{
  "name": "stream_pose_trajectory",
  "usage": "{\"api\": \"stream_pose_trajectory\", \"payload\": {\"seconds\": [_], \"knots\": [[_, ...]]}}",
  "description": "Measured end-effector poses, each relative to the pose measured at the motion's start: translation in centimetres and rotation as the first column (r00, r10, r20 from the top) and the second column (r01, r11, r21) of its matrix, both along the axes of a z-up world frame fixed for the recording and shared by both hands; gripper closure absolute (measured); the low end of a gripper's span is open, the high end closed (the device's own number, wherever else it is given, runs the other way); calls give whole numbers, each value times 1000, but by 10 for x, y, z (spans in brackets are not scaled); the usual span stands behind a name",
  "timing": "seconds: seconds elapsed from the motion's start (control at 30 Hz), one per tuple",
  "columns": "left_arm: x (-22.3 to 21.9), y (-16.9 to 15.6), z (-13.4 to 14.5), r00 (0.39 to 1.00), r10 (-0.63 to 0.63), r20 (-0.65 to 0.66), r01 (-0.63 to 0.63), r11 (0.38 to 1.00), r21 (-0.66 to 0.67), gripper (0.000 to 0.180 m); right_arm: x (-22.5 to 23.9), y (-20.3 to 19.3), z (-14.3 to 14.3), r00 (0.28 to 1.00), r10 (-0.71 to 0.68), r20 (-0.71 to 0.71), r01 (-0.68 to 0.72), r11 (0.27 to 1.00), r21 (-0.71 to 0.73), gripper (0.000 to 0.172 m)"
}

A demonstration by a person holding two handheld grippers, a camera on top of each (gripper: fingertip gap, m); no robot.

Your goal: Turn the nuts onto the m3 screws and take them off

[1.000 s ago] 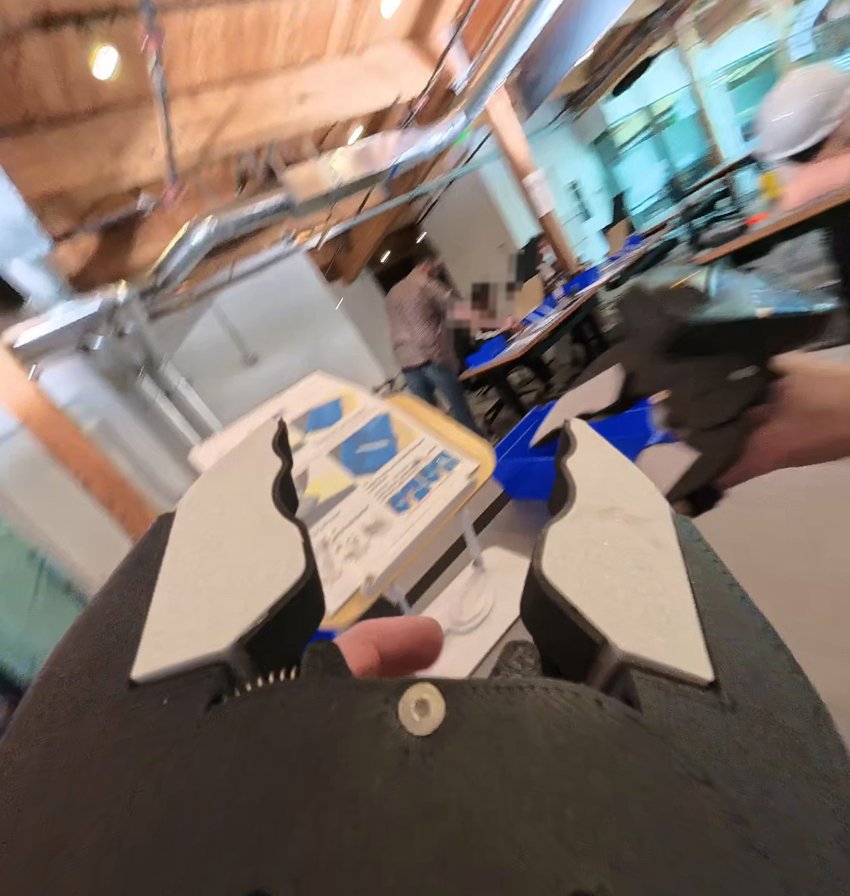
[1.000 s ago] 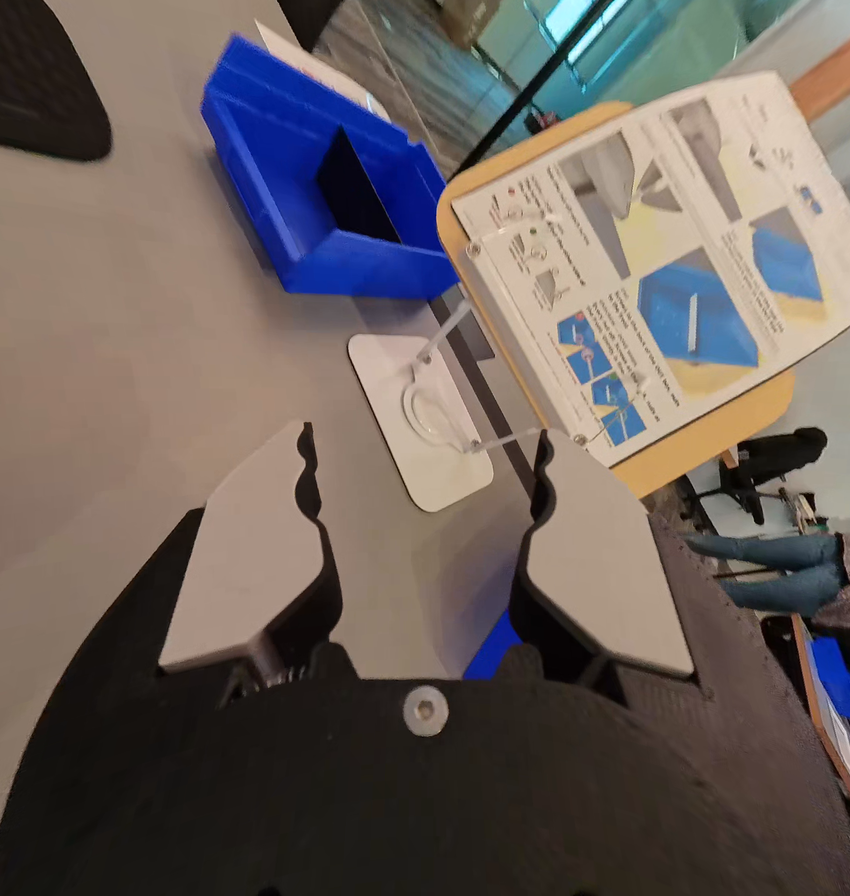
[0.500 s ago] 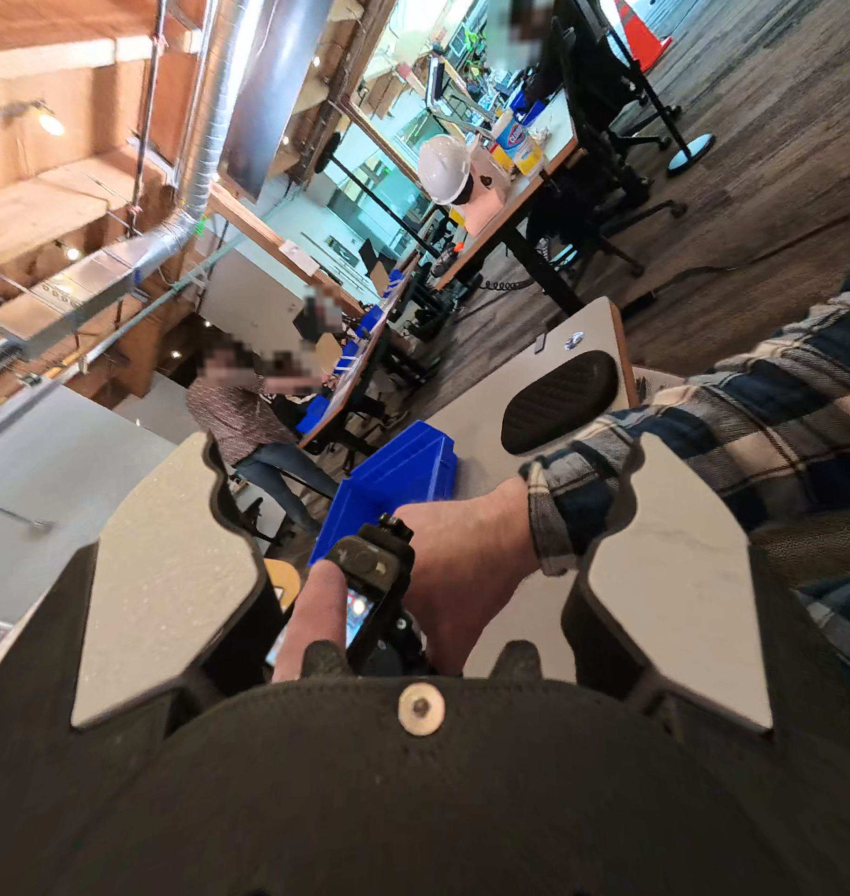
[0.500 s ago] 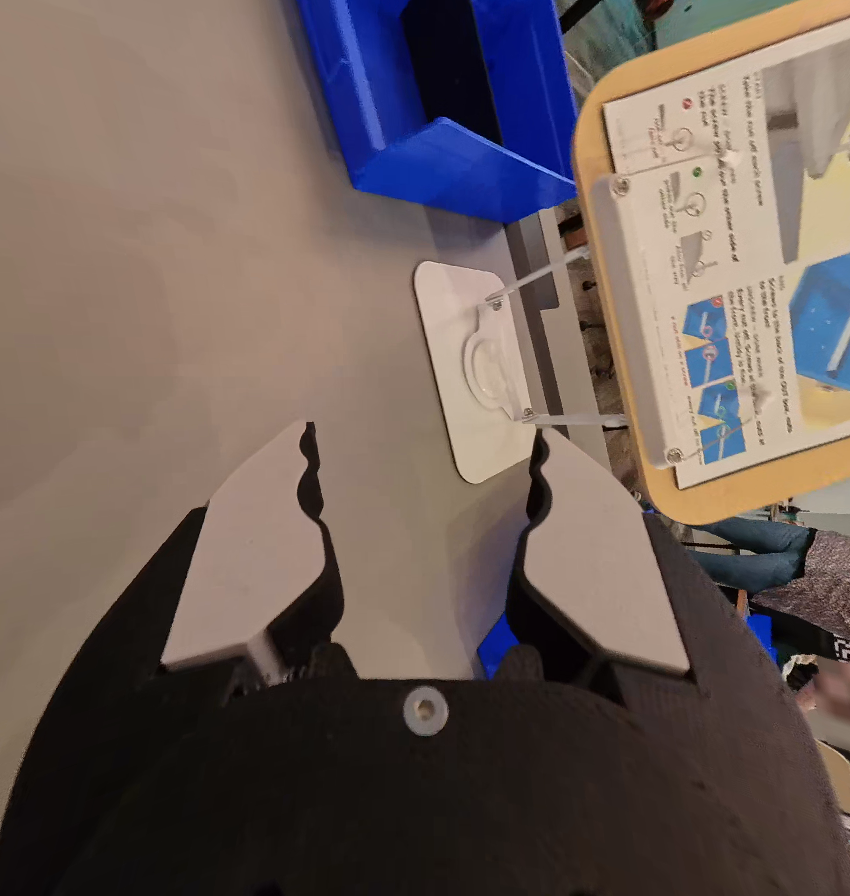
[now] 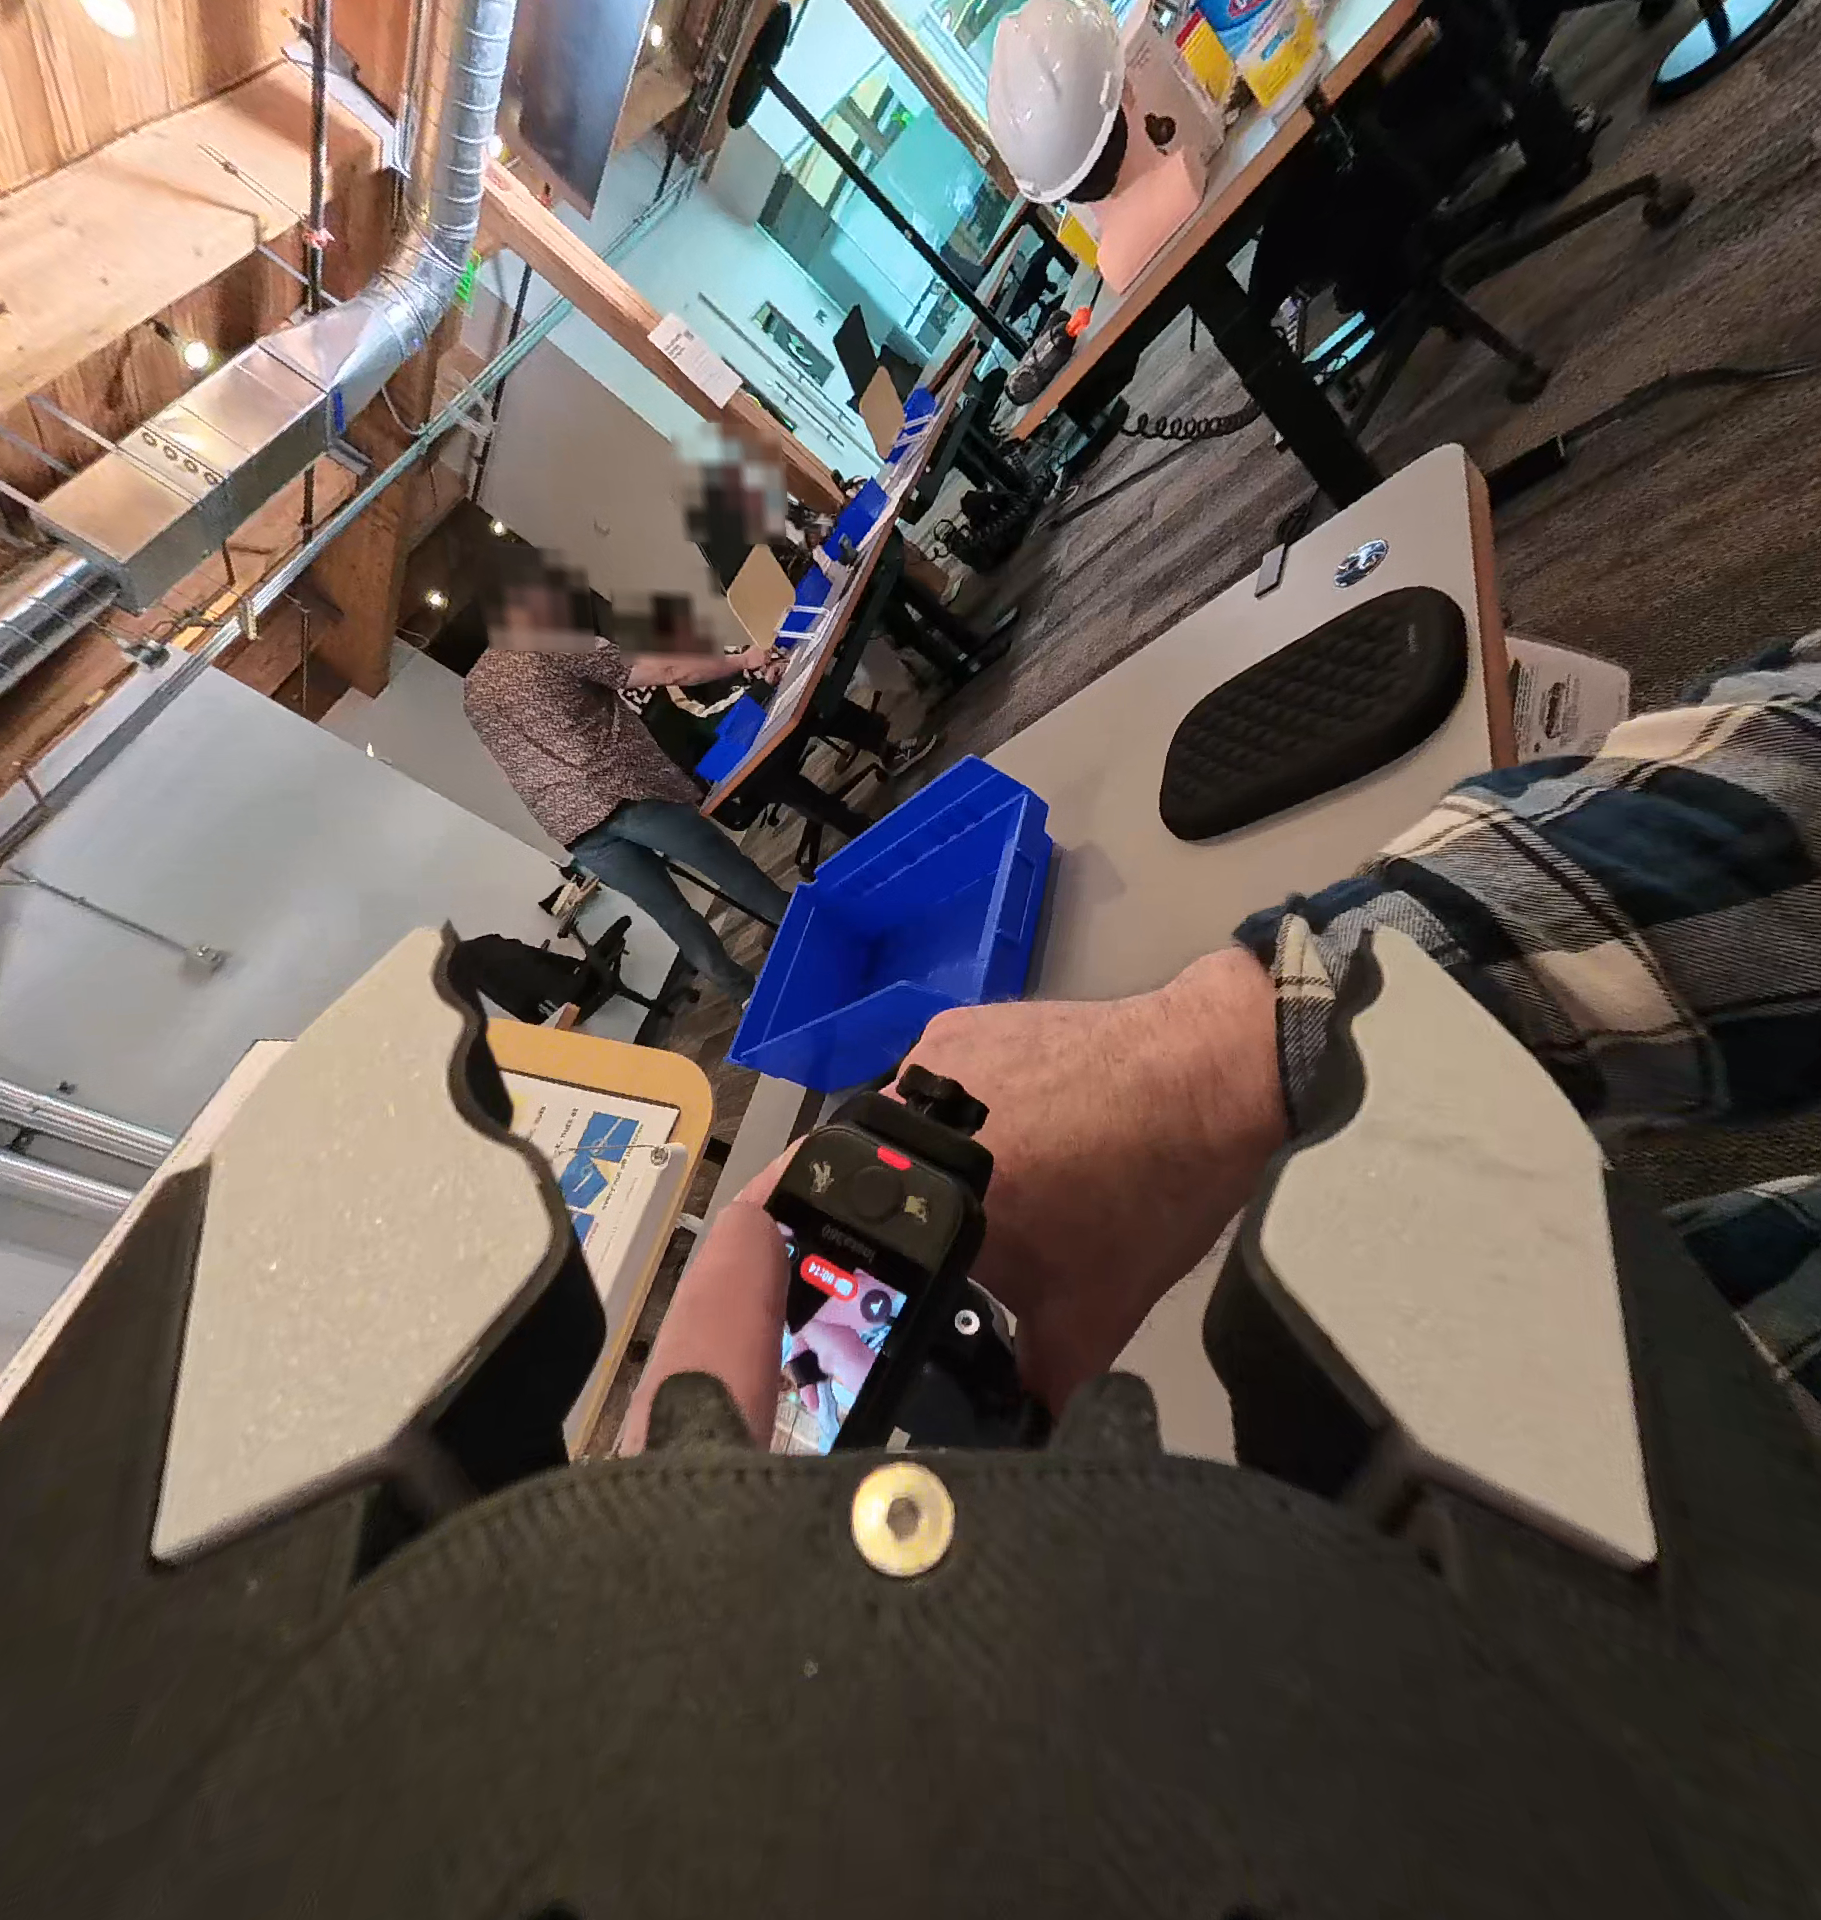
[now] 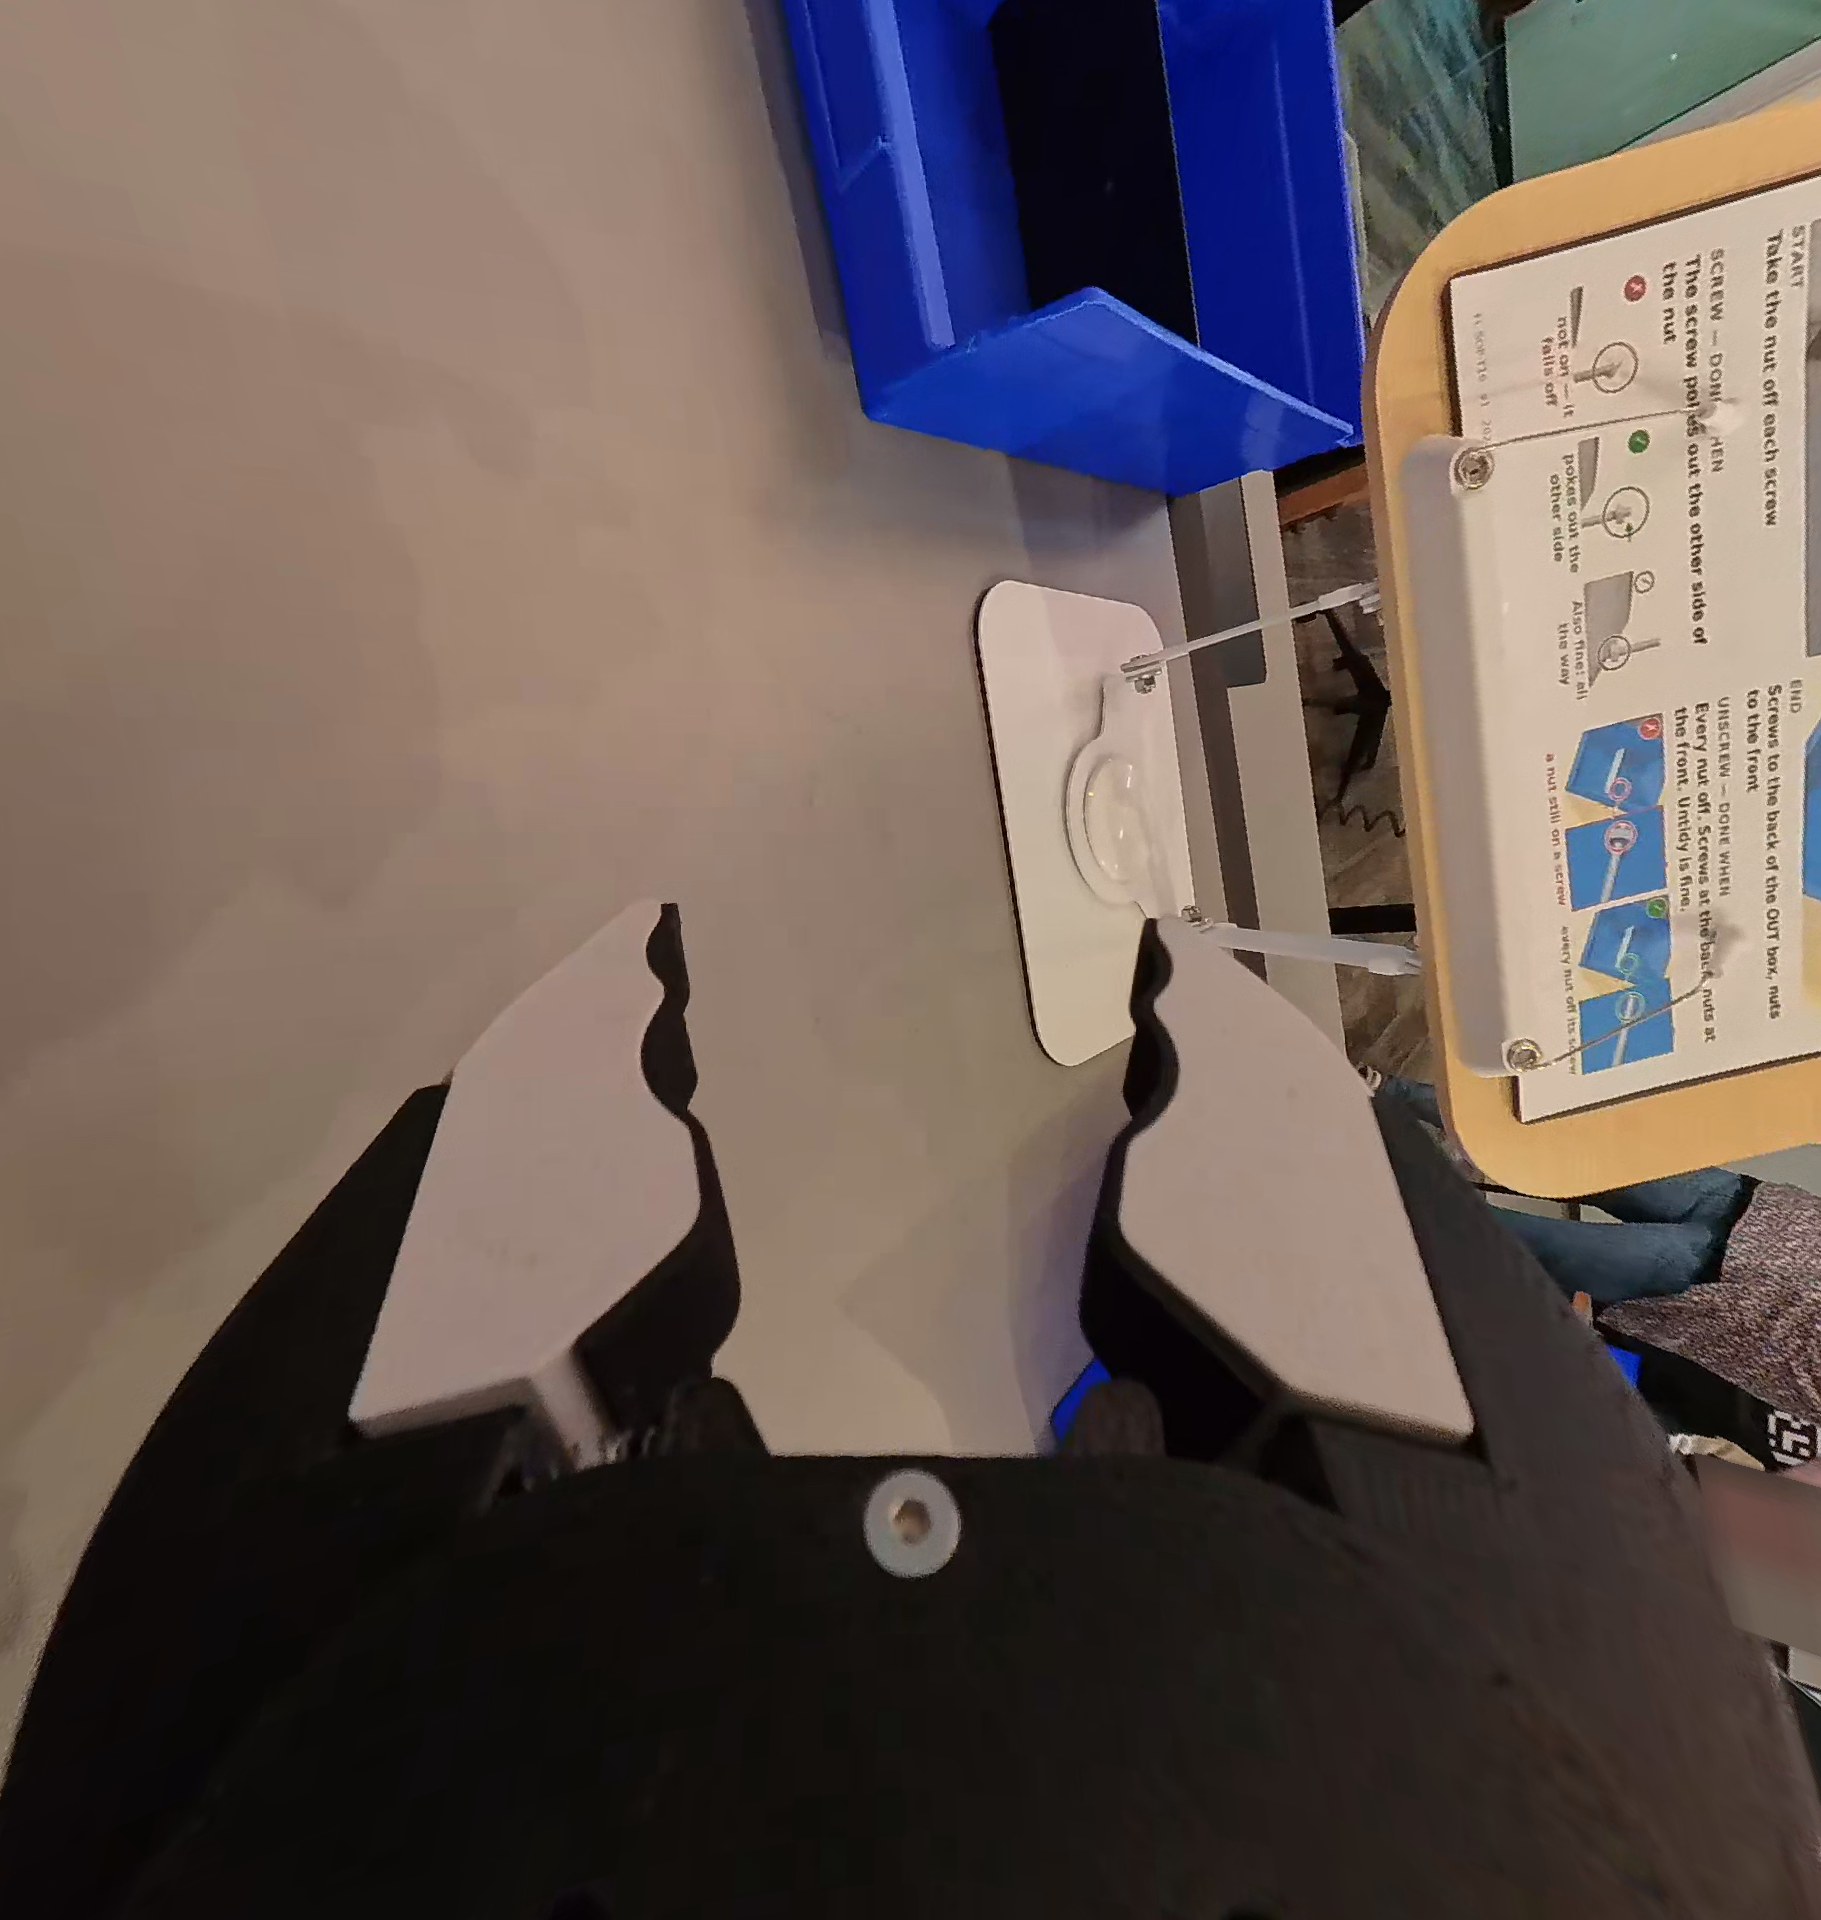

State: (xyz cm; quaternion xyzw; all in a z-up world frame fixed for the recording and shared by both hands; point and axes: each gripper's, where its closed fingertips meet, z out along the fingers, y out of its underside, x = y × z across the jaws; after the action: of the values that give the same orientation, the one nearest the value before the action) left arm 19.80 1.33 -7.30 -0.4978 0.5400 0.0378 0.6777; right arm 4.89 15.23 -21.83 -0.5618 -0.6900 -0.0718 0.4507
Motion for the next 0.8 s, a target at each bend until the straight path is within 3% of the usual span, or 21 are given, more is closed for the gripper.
{"api": "stream_pose_trajectory", "payload": {"seconds": [0.43,0.8], "knots": [[-4,16,-16,996,72,-53,-74,996,-45,34,-1,0,-5,1000,-8,18,9,1000,-11,88],[-17,-2,19,998,59,10,-59,998,34,34,3,1,2,1000,-12,-8,12,1000,-12,90]]}}
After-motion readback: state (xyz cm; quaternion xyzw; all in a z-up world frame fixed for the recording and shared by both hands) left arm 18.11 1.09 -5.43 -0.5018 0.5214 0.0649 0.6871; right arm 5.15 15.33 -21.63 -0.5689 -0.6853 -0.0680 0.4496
